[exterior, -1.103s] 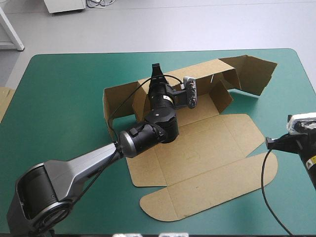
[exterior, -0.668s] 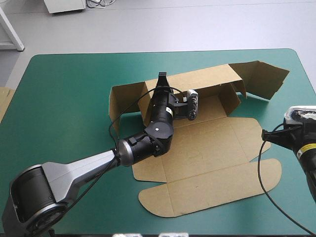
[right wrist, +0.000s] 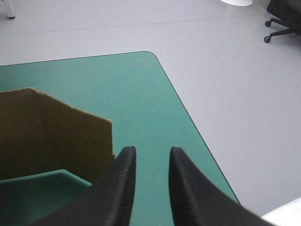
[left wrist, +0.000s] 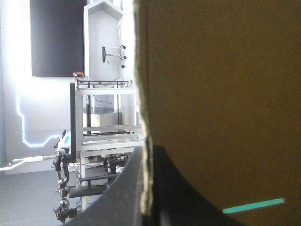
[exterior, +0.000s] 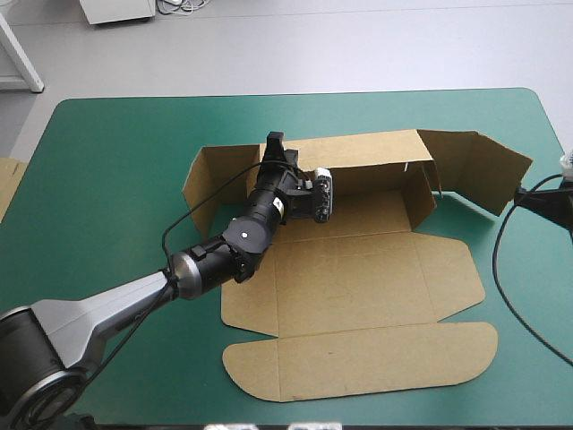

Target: Fold the box

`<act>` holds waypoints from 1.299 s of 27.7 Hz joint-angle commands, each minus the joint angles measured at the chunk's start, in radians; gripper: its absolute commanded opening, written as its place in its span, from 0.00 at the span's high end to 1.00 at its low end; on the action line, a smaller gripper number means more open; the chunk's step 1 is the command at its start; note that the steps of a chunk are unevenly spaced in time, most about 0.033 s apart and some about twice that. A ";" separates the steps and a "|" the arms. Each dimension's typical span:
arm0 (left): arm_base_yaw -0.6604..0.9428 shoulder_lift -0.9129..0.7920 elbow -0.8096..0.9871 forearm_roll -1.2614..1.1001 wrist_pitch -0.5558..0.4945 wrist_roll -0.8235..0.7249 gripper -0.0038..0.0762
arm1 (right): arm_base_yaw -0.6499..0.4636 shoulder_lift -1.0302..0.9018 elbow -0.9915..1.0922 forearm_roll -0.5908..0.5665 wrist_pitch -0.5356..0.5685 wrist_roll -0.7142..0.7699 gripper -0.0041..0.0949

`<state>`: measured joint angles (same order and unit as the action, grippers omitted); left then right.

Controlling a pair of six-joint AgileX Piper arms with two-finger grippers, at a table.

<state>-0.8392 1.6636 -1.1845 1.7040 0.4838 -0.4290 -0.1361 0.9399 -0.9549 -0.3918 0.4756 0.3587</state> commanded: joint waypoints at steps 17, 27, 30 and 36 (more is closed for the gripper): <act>0.011 -0.048 -0.006 0.048 -0.015 -0.012 0.96 | -0.233 0.481 -0.493 0.830 0.090 -0.674 0.98; 0.011 -0.048 -0.006 0.043 -0.013 -0.014 0.96 | -0.233 0.668 -0.692 0.930 0.208 -0.738 0.98; 0.011 -0.048 -0.006 0.033 -0.004 -0.014 0.96 | -0.231 0.735 -0.751 0.963 0.261 -0.748 0.98; 0.011 -0.048 -0.006 0.025 0.014 -0.014 0.96 | -0.231 0.863 -0.870 1.023 0.394 -0.757 0.98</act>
<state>-0.8264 1.6636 -1.1714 1.7301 0.4553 -0.4301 -0.3585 1.8041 -1.7483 0.5703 0.8451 -0.3805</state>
